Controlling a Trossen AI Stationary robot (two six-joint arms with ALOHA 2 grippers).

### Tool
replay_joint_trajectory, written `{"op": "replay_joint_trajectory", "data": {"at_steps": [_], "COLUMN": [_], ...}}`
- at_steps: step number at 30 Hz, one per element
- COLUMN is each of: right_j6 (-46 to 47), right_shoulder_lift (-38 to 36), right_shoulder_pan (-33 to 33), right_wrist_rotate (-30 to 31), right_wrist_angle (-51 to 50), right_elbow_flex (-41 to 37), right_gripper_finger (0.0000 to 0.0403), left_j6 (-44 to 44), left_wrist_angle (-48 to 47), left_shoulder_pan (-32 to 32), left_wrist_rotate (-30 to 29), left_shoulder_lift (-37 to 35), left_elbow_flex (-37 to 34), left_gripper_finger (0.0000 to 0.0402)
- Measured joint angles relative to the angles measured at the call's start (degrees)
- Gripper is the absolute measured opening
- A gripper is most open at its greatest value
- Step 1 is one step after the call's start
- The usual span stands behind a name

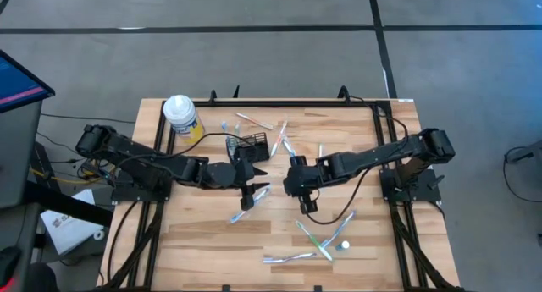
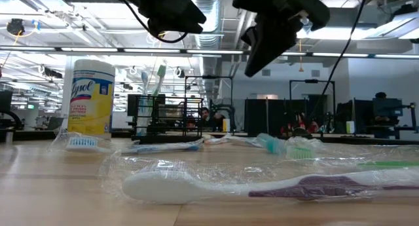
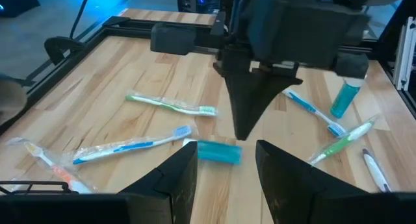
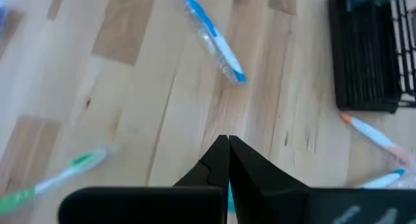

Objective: Pick & Place toothbrushing station
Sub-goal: Put the top mouthwash bottle into the mesh organizer

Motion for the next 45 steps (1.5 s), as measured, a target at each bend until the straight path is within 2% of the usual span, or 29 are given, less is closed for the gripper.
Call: {"op": "replay_joint_trajectory", "data": {"at_steps": [5, 15, 19, 28, 32, 45], "right_j6": [4.3, 19.1, 21.4, 39.7, 44.5, 52.9], "right_shoulder_lift": [0.0, 0.0, 0.0, 0.0, 0.0, 1.3], "right_shoulder_pan": [-0.2, -1.0, -0.9, -3.0, -3.7, -1.0], "right_wrist_rotate": [1.1, 1.3, 1.3, 0.4, -1.7, -1.7], "right_wrist_angle": [-2.4, -7.3, -7.5, -6.4, -6.2, -1.2], "right_elbow_flex": [-0.2, -0.6, -2.8, -7.8, -8.6, -9.2], "right_gripper_finger": [0.0002, 0.0000, 0.0000, 0.0003, 0.0036, 0.0192], "left_j6": [-1.3, -1.7, -1.7, -1.7, -1.5, -1.4], "left_wrist_angle": [0.0, 0.2, 0.5, 0.8, 0.8, 0.8], "left_shoulder_pan": [0.0, 0.0, 0.0, 0.0, 0.0, 0.0], "left_wrist_rotate": [0.1, 0.1, 0.1, 0.9, 0.9, 0.8], "left_shoulder_lift": [0.0, 0.0, 0.0, 0.0, 0.0, 0.0], "left_elbow_flex": [0.0, 0.0, 0.0, 0.0, 0.0, 0.0], "left_gripper_finger": [0.0150, 0.0150, 0.0150, 0.0150, 0.0150, 0.0150]}}
